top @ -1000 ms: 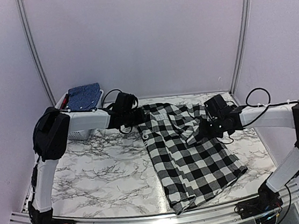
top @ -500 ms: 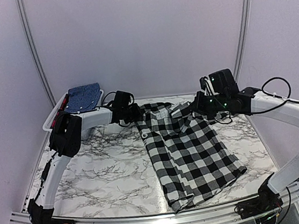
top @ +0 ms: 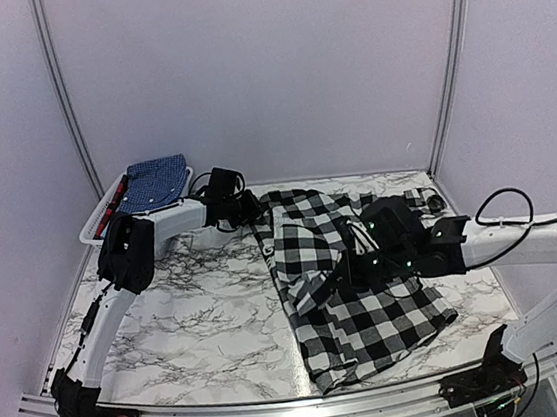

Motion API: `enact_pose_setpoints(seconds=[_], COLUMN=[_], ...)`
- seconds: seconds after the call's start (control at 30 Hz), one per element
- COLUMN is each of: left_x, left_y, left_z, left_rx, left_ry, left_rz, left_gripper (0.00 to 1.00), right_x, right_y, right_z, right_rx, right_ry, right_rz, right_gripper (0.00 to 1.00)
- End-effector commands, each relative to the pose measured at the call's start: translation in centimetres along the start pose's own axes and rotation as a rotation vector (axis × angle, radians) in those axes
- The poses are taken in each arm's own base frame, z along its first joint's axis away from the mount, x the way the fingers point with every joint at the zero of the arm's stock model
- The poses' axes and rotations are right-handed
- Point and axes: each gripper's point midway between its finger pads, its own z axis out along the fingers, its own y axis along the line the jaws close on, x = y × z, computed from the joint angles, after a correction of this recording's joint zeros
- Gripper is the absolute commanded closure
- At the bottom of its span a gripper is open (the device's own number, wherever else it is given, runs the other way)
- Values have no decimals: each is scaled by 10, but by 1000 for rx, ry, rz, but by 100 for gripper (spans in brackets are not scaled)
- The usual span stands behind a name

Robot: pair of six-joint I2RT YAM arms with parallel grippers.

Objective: Fold and stack the long sleeve shirts
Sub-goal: Fold the flattened shirt at the center of the board.

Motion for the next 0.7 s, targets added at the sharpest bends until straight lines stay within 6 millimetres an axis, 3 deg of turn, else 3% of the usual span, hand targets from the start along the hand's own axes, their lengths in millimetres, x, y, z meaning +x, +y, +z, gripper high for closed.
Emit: enact_pose_setpoints(seconds=[0.0,0.2,0.43,0.67], left_x=[10,5,2,1], left_y=[13,7,4,0], left_z=[0,-4,-6,-8], left_rx=[-35,-30,-24,-17], left_ry=[52,42,36,34], left_rz=[4,17,23,25], left_gripper=[68,67,67,67], right_x=[34,54,56,79], right_y=[-7,-24,-19,-40], right_z=[3,-3,-12,-5], right_rx=[-19,11,13,45], right_ry=[40,60,60,104], right_rz=[79,119,118,144], right_gripper=[100,100,100,100])
